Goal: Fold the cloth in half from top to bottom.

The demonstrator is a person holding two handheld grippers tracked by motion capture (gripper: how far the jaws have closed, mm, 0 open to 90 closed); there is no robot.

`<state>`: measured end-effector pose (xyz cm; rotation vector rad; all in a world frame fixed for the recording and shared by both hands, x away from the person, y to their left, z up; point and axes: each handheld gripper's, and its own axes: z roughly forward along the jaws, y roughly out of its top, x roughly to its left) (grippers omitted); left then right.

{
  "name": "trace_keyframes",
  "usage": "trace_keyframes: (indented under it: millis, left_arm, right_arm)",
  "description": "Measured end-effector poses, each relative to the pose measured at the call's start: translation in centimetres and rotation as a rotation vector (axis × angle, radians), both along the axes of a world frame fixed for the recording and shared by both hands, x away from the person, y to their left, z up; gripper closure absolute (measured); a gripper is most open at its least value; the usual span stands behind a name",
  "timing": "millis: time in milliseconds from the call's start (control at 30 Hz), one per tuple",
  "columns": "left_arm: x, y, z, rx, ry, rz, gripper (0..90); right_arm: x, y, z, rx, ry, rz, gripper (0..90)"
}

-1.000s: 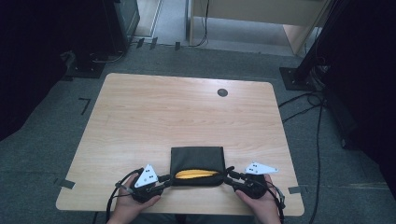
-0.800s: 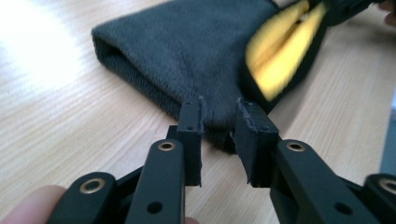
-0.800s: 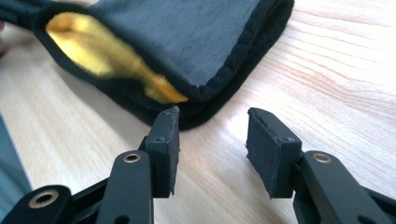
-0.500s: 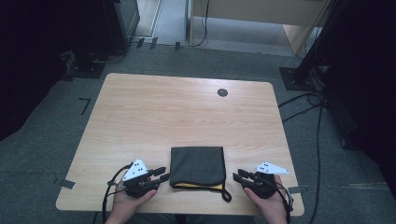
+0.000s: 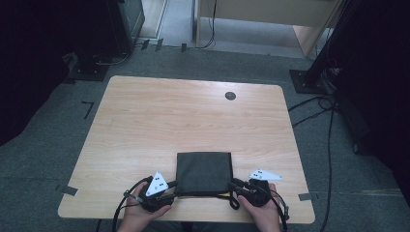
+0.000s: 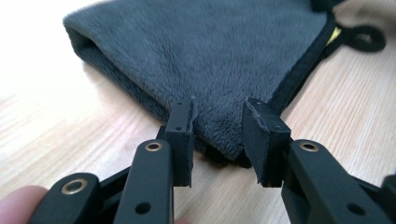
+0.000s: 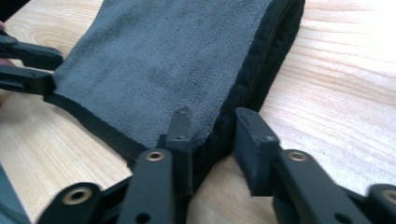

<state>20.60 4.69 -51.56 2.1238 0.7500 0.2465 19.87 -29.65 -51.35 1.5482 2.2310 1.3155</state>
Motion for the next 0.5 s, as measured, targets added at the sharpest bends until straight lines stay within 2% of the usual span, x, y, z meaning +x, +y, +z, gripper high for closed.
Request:
trace_keyframes:
  millis: [167, 300, 367, 433, 500]
  left_arm:
    - [0.2, 0.1, -0.1, -0.01, 0.019, 0.009, 63.7]
    - [-0.1, 0.2, 0.1, -0.008, 0.0, 0.004, 64.7]
    - [-0.2, 0.5, 0.3, -0.031, -0.007, -0.001, 66.7]
    - [-0.1, 0.7, 0.3, -0.028, 0.004, -0.001, 68.0]
    - [0.1, 0.8, 0.1, -0.026, 0.028, -0.002, 67.5]
  right_arm:
    - [-0.6, 0.2, 0.3, -0.041, -0.041, -0.001, 83.3]
    - [-1.2, -0.1, 0.9, 0.008, -0.03, -0.02, 87.3]
    - [-1.5, -0.2, 1.3, 0.013, -0.031, -0.021, 88.1]
    - [-1.7, -0.2, 1.5, 0.01, -0.027, -0.02, 88.2]
    - [-1.5, -0.3, 1.0, -0.008, 0.009, -0.021, 87.7]
